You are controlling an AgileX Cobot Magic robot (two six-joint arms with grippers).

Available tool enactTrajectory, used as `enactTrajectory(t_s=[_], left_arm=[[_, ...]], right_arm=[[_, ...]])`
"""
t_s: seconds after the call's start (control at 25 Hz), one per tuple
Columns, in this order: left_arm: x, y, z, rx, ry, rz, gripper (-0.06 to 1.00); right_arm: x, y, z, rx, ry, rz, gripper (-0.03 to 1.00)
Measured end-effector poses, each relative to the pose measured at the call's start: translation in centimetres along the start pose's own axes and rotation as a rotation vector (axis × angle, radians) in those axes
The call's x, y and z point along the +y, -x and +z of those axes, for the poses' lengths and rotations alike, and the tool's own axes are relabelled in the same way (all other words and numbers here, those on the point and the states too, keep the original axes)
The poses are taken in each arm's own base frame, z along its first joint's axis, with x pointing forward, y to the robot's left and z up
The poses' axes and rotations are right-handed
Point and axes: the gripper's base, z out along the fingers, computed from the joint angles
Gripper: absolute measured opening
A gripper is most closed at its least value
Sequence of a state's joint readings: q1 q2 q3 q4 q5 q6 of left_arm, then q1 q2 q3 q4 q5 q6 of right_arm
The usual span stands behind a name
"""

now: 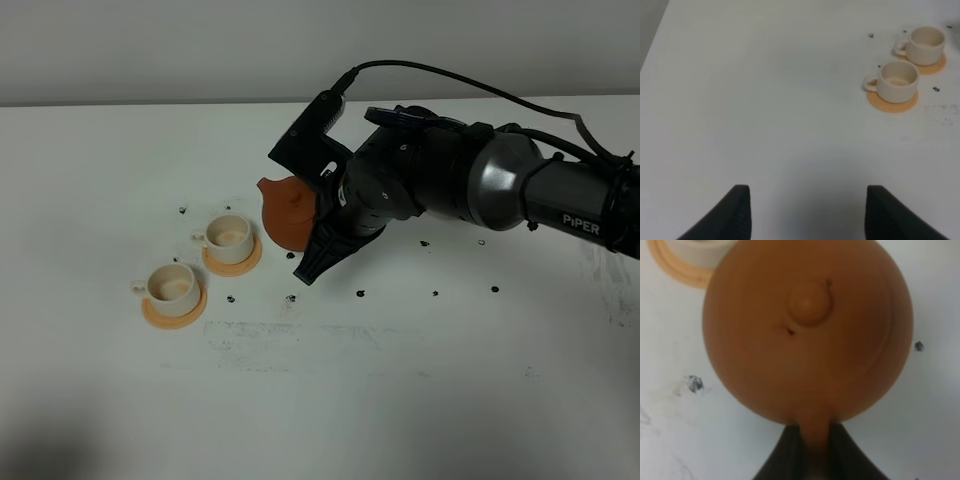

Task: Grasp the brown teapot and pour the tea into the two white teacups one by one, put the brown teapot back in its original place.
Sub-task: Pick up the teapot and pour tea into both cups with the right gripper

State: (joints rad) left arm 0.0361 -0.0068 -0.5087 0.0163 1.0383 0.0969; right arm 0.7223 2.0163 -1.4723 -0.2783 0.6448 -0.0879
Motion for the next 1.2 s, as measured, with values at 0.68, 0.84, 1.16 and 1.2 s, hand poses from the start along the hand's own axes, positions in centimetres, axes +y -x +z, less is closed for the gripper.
enactTrajectory(t_s=[0.68,0.84,1.16,1.2], left_arm=[[0.0,0.0,0.0,0.0,0.0,0.0,0.5],[0.0,0.0,0.0,0.0,0.0,0.0,0.5],[0.0,0.0,0.0,0.0,0.0,0.0,0.5],[0.0,0.0,0.0,0.0,0.0,0.0,0.5]], right_arm=[[1.4,1.3,1.6,0.008,-0.054,-0.141,0.09],[1.2,1.3,1.6,0.013,-0.085,-0.184,0.09],[1.6,1.7,1.8,-0.004,-0.114,-0.25,0.09],[1.7,1.7,2.0,-0.003,-0.116,-0.26,0.09]])
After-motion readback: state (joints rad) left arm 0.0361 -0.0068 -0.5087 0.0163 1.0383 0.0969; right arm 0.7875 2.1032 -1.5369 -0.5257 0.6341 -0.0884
